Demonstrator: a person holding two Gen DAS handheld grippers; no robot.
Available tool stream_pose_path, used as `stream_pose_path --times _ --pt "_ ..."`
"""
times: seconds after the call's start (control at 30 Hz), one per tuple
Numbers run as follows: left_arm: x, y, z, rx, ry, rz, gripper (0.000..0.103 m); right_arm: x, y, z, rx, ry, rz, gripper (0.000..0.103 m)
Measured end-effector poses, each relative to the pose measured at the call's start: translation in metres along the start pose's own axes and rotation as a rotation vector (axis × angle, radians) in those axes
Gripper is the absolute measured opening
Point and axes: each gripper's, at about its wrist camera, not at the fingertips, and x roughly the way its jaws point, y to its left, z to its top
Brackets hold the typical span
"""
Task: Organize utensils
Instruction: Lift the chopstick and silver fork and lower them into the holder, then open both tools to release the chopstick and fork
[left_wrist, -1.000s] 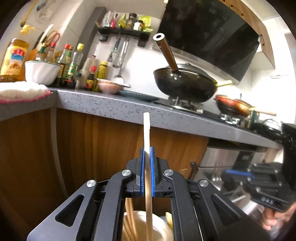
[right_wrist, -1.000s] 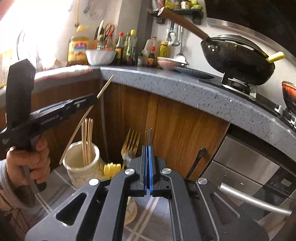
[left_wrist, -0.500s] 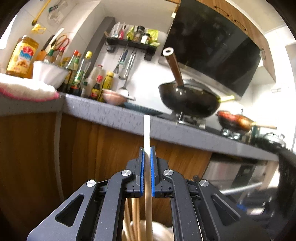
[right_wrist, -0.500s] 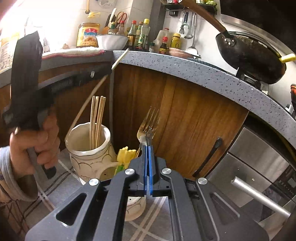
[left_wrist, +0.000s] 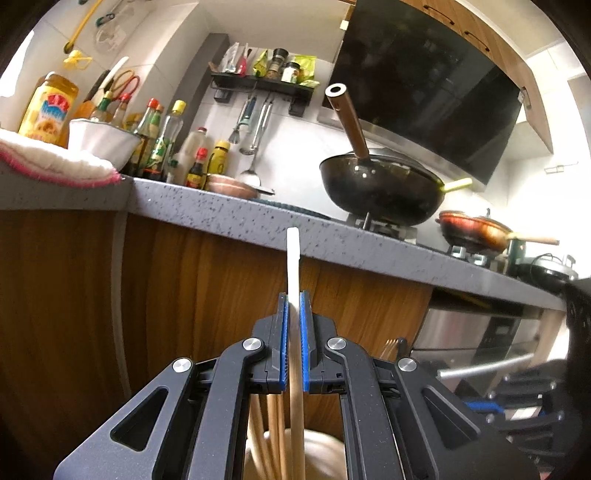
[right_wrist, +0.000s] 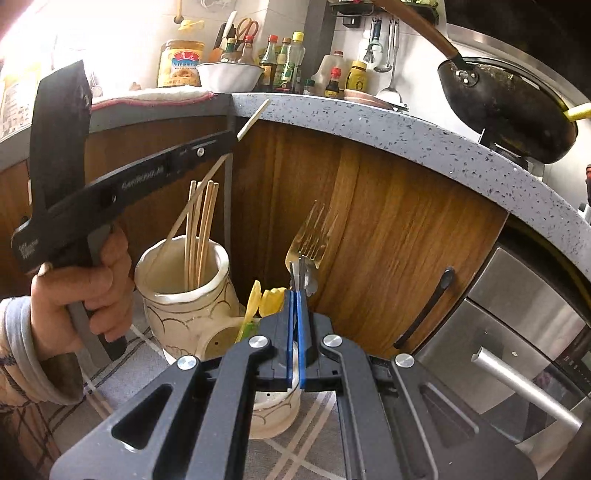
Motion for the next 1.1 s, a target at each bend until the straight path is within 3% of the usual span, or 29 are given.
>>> stream_pose_path --times 0.33,0.67,0.7,0.77,0.87,0.93,1.1 --pt "-0.009 0.006 -0.02 0.014 -0.001 0.007 0.006 0.002 -0.014 -0.005 0.084 -0.011 0.033 0.002" --pt "-0.028 0.008 -0.043 0.044 0.058 0.043 0.006 0.009 -0.032 -0.013 0.189 -0.031 0.052 0.004" --pt "-0.029 0.008 -0.043 0.045 0.061 0.046 0.009 0.008 -0.034 -0.014 0.203 -0.034 0.056 0.006" --pt "-0.035 0.006 -0.042 0.055 0.059 0.045 0.018 0.001 -0.038 -0.017 0.227 -0.057 0.057 0.024" --pt "-0.045 0.002 -0.042 0.084 0.05 0.041 0.036 -0.012 -0.041 -0.02 0.262 -0.091 0.07 0.027" --pt "-0.054 0.0 -0.041 0.085 0.039 0.028 0.056 -0.028 -0.043 -0.027 0.291 -0.132 0.082 0.027" --pt "-0.08 -0.006 -0.044 0.063 0.034 0.005 0.078 -0.053 -0.037 -0.046 0.341 -0.2 0.099 0.041"
